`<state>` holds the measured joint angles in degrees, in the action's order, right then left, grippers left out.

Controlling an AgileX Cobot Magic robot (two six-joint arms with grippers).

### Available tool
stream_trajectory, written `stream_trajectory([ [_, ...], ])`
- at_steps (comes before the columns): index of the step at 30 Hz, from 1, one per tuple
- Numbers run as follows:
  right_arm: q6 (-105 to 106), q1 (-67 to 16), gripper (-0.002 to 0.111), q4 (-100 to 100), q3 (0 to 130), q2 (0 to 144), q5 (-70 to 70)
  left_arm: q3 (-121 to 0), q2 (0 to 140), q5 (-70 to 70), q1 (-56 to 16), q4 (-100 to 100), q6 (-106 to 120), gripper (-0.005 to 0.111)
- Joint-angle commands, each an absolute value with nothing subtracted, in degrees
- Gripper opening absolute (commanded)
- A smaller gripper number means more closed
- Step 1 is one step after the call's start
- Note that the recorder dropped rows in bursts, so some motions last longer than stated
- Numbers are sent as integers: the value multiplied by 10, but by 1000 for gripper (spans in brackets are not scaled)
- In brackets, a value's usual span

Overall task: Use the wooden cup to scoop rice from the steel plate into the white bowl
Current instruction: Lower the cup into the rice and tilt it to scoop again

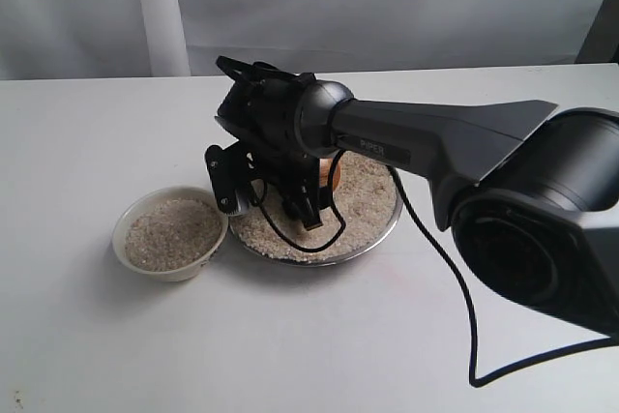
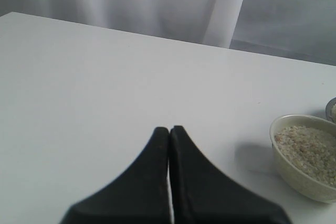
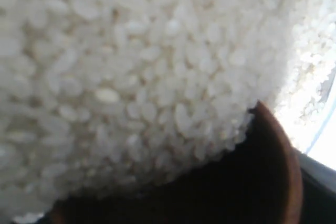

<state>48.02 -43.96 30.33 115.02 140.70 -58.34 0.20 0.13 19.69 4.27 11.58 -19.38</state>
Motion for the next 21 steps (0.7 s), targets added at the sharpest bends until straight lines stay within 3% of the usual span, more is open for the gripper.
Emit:
stream_trajectory([
  [1,484,-447,0,260,1154,1404,-580,0,0,193,40,113,-195,0],
  [21,450,-416,0,137,1154,1403,-596,0,0,193,40,113,-195,0],
])
